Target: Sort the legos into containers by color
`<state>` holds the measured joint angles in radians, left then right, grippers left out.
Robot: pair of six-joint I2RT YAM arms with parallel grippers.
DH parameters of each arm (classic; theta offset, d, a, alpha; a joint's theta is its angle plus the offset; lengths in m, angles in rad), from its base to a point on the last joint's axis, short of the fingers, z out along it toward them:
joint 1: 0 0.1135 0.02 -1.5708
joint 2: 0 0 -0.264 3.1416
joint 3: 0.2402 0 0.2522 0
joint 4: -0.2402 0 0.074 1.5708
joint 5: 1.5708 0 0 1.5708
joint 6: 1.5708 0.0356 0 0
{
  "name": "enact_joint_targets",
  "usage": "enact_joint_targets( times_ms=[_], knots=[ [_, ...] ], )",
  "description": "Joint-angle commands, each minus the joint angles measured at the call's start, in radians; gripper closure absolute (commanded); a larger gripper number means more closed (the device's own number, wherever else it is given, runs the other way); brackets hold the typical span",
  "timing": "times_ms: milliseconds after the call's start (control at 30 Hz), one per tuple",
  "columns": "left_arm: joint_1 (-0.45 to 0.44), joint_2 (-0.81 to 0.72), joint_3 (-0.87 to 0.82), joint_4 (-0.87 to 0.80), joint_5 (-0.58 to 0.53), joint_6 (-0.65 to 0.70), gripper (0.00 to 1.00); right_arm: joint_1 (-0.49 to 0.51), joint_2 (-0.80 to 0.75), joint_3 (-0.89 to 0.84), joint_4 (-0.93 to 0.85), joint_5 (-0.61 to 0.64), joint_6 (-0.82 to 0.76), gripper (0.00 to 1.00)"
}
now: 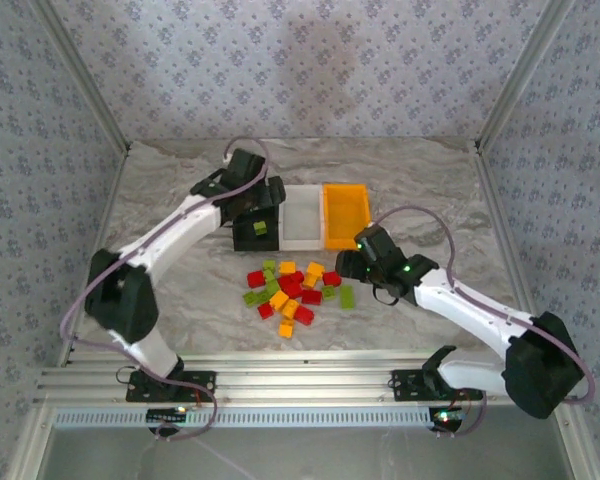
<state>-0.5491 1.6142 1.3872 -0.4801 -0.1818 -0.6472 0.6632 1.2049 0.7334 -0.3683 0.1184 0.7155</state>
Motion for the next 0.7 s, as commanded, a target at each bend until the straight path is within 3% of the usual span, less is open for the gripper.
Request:
enact_joint_targets(
  times_ms=[0,167,333,667],
  knots=[
    [-0.045,-0.149,-0.098,0.056,0.077,-0.012,0.01,0.000,0.062,-0.026,0.055,-0.074,0.007,0.22],
    [-0.116,-0.340,-0.302,0.077,0.076,-0.014,0.01,0.048,0.214,0.056,0.079,-0.066,-0.067,0.21],
    [-0.119,-0.500,-0.467,0.056,0.054,-0.047,0.00,0.087,0.342,0.154,-0.007,0.008,-0.077,0.21],
    [-0.115,-0.619,-0.541,-0.004,-0.013,-0.054,0.01,0.093,0.455,0.195,-0.064,0.040,-0.104,0.30]
  ],
)
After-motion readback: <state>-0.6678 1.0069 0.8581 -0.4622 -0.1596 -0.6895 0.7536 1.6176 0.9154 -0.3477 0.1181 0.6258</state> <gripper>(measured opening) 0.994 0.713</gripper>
